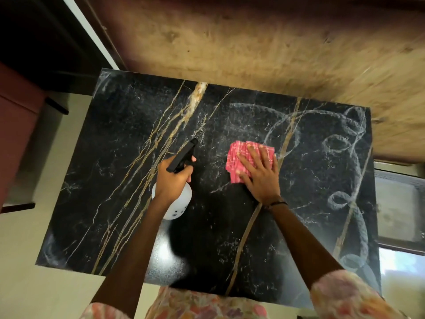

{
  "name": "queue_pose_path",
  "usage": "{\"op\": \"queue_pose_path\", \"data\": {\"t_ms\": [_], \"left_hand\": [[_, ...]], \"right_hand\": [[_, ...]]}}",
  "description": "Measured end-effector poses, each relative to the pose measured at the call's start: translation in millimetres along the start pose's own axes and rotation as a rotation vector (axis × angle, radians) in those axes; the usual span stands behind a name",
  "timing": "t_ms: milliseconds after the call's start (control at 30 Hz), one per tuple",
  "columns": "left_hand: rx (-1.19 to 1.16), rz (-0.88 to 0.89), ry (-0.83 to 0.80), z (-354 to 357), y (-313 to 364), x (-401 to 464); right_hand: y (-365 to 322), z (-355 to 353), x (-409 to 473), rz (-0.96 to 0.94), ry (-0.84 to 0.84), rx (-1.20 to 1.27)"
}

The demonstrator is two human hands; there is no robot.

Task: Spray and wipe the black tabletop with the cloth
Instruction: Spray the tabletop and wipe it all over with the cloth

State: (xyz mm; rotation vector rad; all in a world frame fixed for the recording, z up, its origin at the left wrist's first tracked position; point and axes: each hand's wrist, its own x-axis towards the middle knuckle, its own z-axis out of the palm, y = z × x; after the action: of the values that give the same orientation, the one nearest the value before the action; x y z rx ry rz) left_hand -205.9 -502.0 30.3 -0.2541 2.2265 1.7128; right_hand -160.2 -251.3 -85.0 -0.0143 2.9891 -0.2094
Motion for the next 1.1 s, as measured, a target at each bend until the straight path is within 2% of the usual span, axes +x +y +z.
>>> {"op": "queue_pose_path", "data": {"t_ms": [67,133,267,400,467,567,667,767,833,933,1033,1100], "left_hand": [[0.026,0.012,-0.004,3,5,6],[0.057,0.022,-0.01,7,11,11],[0.132,0.032,0.002,11,17,24],[0.108,0.016,-0.007,14,20,39],[0.084,0.013,-0.016,16,22,46],[0.055,0.025,-0.031,16,24,54],[0.058,0.037,-0.043,18,26,63],[0.088,0.064,-0.038,23,31,72],[0.1,0.059,-0.047,27,35,77],[0.112,0.036,-0.026,32,34,83],[0.111,0.04,-0.018,32,32,87],[0.084,0.069,-0.031,30,30,86]], "right_hand": [[-21,-3,32,0.084,0.021,0.034],[-46,-2,55,0.057,0.01,0.033],[-78,6,54,-0.189,-0.018,0.015],[-32,7,29,-0.428,-0.035,-0.026],[5,2,29,-0.38,-0.013,-0.051],[41,-9,51,-0.18,0.009,-0.023],[39,-18,98,-0.034,-0.013,0.019],[8,-22,144,0.047,-0.008,0.045],[-18,-19,159,0.009,-0.022,0.03],[-39,-13,143,-0.184,-0.004,0.009],[-13,-7,109,-0.351,0.008,-0.016],[20,-9,100,-0.32,0.024,-0.018]]}}
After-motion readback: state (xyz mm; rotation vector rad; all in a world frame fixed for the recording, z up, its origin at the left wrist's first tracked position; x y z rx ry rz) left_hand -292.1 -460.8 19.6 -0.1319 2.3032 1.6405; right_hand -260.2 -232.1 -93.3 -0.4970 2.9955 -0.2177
